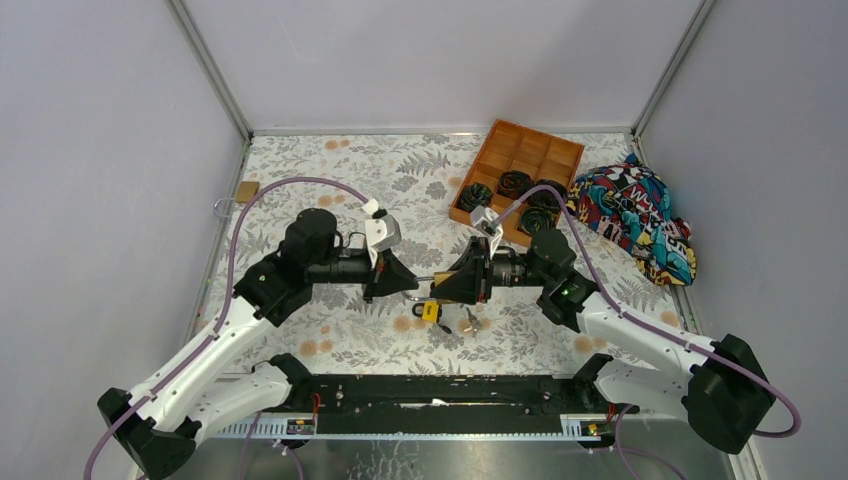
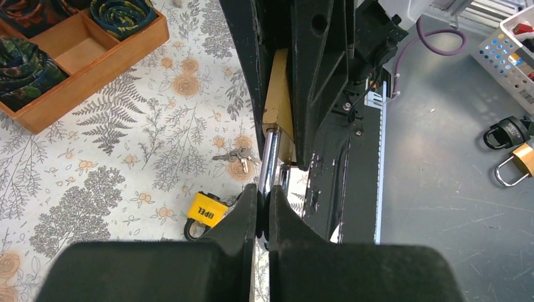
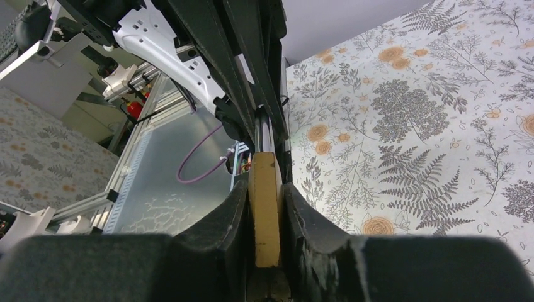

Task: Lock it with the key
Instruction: Lock the lock.

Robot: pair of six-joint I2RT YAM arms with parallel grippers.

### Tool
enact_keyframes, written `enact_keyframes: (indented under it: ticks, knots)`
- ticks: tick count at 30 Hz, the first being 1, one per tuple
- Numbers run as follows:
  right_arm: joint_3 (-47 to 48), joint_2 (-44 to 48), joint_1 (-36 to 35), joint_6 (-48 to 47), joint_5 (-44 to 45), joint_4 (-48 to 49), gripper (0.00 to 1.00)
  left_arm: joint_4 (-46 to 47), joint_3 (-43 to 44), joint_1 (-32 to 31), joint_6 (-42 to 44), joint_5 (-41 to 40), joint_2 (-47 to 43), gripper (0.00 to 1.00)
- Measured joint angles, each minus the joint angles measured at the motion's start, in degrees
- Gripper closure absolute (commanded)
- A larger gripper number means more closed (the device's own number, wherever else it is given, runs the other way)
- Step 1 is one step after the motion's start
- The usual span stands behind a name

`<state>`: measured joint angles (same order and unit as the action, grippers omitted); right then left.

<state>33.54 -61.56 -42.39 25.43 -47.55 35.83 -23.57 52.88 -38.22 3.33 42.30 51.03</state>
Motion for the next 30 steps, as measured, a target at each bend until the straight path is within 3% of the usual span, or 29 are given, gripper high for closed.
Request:
enact_keyframes:
  ticks: [2, 4, 7, 11, 16, 20, 25, 28, 30]
  knots:
    - [0.00, 0.26, 0.04, 0.44, -0.04, 0.00, 1.00, 0.48, -0.11, 0.00, -0.98, -0.04, -0.07, 0.55]
    - [0.02, 0.76, 0.37, 1.14, 0.20, -0.17, 1.00, 1.86, -0.44, -0.04, -3.10, 0.00, -0.37, 0.37]
    - [0.02, 1.16, 2.03, 3.34, 0.04, -0.31, 1.00, 4.46, -0.68, -0.33, -6.64, 0.17, -2.10, 0.29]
    - [0.02, 2.60, 4.09, 6.01, -0.31, 0.96, 1.00, 6.21, -1.51, -0.33, -8.52, -1.22, -5.66, 0.29]
    - [0.52, 3.17, 4.33, 8.50, -3.13, 3.52, 1.00, 9.14, -2.97, -0.37, -11.47, -2.54, -6.36, 0.34]
    - [2.21, 2.62, 4.33, 10.21, -5.42, 6.03, 1.00, 14.01, -4.98, -0.37, -15.69, -4.13, -4.92, 0.46]
    - [2.93, 2.19, 4.39, 11.19, -6.12, 7.85, 1.00, 18.08, -6.69, -0.39, -20.17, -3.96, -4.48, 0.75]
    - [2.95, 1.73, 4.66, 11.43, -5.84, 8.26, 1.00, 20.57, -7.32, -0.68, -22.12, -3.32, -4.50, 0.99]
    - [2.95, 1.49, 4.81, 11.52, -5.66, 8.41, 1.00, 21.84, -7.74, -0.72, -22.95, -2.91, -4.52, 1.00]
